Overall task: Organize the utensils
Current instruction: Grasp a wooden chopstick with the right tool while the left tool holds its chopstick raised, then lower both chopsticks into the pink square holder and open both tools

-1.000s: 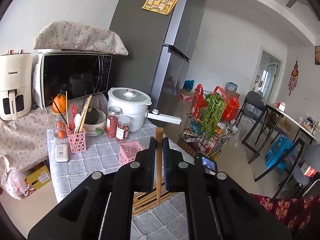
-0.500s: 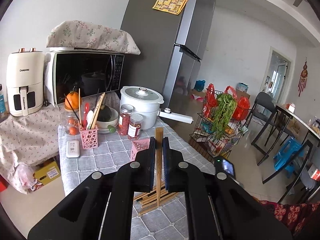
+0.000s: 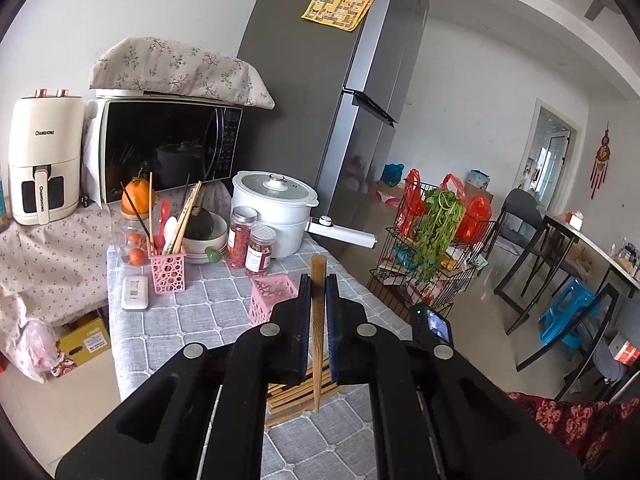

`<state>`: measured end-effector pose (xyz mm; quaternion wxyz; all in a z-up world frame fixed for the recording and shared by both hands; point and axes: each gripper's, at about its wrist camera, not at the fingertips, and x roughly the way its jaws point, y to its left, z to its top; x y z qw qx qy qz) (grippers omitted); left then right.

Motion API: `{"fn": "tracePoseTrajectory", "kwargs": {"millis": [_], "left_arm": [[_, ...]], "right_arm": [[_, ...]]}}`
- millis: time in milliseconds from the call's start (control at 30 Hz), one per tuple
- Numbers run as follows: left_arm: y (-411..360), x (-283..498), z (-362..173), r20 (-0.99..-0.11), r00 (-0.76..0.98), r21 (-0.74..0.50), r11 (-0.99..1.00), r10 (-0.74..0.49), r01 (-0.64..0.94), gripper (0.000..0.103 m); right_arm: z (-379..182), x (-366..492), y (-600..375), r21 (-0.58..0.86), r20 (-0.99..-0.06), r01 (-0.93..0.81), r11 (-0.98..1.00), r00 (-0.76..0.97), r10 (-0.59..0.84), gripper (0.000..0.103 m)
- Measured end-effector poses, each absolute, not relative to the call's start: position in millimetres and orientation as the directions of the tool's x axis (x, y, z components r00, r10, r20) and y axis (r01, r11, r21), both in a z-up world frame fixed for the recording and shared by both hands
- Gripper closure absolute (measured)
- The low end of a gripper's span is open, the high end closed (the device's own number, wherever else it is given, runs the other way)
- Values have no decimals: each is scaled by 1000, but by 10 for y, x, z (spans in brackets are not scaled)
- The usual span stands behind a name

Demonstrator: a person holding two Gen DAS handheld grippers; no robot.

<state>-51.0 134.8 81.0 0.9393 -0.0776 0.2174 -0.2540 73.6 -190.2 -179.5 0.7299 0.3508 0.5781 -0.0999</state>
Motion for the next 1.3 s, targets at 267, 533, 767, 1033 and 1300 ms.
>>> {"fn": "tracePoseTrajectory", "kwargs": {"millis": [267, 533, 767, 1033, 1300], "left_arm": [[1383, -507, 834, -355, 774, -270, 850, -524, 452, 96], [1415, -490, 858, -344, 770, -284, 841, -538, 461, 96], [1458, -498, 863, -346, 774, -289, 845, -531, 451, 96], [1511, -561, 890, -336, 782, -284, 849, -524, 446, 96], [1473, -572, 906, -337, 777, -270, 845, -532, 462, 96]], "right_arm": [[-1921, 888, -1882, 316, -945, 572, 757, 259, 199, 92], [-1947, 1047, -1845, 284, -959, 628, 725, 208, 195, 83], [-1881, 1206, -1686, 171, -984, 644, 745, 155, 92, 80], [-1834, 804, -1792, 315, -937, 575, 755, 313, 154, 98], [-1721, 626, -2150, 382, -902, 444, 811, 369, 223, 97]]}}
